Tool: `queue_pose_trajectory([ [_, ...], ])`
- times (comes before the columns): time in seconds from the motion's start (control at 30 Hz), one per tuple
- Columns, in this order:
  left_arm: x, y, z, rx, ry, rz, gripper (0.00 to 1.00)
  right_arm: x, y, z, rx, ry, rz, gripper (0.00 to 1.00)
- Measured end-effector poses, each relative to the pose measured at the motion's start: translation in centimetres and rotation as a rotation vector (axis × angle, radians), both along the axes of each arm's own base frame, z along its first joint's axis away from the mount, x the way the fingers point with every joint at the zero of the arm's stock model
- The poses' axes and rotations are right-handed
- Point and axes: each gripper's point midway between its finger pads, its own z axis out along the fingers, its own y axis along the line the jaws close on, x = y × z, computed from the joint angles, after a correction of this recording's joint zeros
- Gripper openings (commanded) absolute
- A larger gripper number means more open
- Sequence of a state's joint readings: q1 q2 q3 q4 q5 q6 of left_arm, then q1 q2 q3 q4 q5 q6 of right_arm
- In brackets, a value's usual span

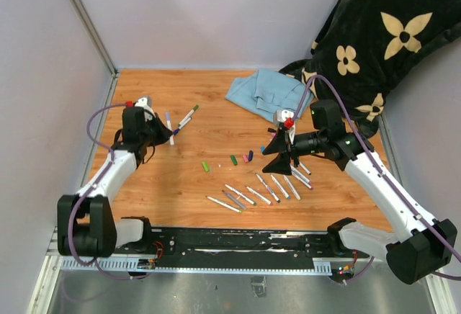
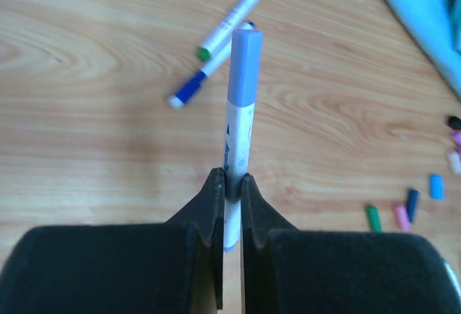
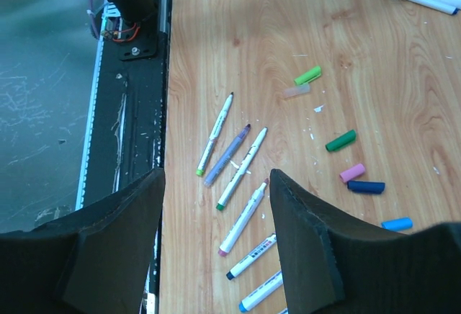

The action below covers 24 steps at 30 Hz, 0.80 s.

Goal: Open the pen caps
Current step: Pick up the pen from the center of the board.

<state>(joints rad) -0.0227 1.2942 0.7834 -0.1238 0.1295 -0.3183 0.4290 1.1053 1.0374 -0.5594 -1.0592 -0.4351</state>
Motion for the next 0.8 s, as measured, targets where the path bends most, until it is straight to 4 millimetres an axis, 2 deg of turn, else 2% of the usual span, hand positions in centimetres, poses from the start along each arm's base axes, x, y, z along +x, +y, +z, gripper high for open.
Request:
queue_pose_trajectory([
  [0.1,-2.1,-2.1,0.5,-0.109,-0.058,-0.038,0.00,-0.3,0.3,-0.2,0.021,0.030,0.015,0.61],
  [0.33,-5.7,-8.8,4.7,-0.322,-0.233,-0.205,0.00,-0.1,1.0,-1.5,0.049,0.122,0.009,0.61],
  [0.47,-8.3,-12.5,5.9,-0.417,-0.281,-0.296,0.00,0.4,1.3,-2.6,0.061,0.173,-0.023,0.61],
  [0.8,-12.9,-18.2,7.4,-0.563,-0.361,-0.384,0.00,1.9,2.2,-5.5,0.097,0.287,-0.114,0.61],
])
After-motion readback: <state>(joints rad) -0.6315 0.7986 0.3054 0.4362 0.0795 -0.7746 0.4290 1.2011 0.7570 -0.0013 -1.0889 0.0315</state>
